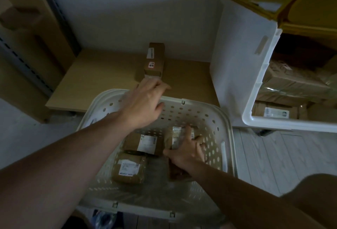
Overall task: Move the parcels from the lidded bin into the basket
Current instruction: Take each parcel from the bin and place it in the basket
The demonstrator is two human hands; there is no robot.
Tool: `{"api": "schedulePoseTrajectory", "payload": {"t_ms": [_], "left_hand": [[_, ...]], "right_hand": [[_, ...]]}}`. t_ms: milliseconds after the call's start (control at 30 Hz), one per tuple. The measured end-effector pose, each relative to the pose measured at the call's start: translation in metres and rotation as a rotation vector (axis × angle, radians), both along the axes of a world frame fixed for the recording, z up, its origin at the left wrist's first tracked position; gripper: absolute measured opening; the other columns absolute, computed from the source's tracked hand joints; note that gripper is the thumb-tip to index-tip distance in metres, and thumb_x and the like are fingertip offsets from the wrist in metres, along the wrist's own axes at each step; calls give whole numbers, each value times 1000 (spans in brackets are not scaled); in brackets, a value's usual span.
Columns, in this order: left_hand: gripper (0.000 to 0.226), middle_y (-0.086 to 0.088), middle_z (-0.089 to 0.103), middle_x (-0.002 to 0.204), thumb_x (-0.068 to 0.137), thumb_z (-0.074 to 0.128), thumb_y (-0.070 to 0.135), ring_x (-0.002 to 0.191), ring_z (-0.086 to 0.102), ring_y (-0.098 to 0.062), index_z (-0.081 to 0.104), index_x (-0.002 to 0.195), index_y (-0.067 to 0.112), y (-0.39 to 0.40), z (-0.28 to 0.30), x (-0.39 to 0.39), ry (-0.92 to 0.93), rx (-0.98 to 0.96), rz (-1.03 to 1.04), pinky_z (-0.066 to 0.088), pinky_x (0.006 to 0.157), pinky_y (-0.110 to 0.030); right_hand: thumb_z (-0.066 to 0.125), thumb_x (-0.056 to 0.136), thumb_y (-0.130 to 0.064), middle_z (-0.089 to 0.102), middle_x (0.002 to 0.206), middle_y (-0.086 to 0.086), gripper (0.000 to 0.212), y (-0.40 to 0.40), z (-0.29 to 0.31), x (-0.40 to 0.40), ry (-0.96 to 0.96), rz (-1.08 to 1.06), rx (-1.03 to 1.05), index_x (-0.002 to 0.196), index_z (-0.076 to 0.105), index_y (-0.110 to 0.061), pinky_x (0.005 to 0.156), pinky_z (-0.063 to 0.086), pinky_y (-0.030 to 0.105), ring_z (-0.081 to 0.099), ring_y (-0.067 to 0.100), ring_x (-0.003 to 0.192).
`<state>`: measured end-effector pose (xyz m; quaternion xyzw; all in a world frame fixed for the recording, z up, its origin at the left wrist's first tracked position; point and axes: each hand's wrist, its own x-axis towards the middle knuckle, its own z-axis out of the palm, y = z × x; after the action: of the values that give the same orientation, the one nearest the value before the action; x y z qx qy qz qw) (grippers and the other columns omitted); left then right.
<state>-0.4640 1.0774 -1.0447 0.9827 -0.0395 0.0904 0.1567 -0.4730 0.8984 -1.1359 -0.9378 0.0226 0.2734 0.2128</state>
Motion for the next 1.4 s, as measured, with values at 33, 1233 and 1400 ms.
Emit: {"api": "schedulePoseTrajectory", "payload": {"t_ms": [33, 1233, 1400], "left_hand": [[53, -3, 48, 144, 95, 65, 26, 135, 44, -21, 48, 145, 19, -2, 0, 3, 37, 30, -5, 38, 112, -41], [59, -4, 41, 150, 97, 57, 42, 142, 35, -28, 36, 150, 28, 33, -14, 40, 578, 14, 192, 12, 122, -59], [69, -1, 33, 161, 97, 57, 44, 148, 30, -27, 26, 156, 28, 40, -9, 37, 590, -65, 207, 9, 122, -61]], "right_hand": [[85, 65, -56, 10, 155, 22, 123, 0, -5, 0, -2, -5, -5, 148, -5, -46, 104, 47, 55, 38, 46, 138], [94, 68, -27, 2, 167, 20, 135, 22, -136, 41, 82, -91, 57, 159, -5, -26, 122, 26, 54, 8, 40, 154], [83, 80, -29, 10, 166, 19, 117, 12, -95, 51, 3, 205, -61, 161, -2, -25, 122, 27, 54, 14, 42, 153]]}}
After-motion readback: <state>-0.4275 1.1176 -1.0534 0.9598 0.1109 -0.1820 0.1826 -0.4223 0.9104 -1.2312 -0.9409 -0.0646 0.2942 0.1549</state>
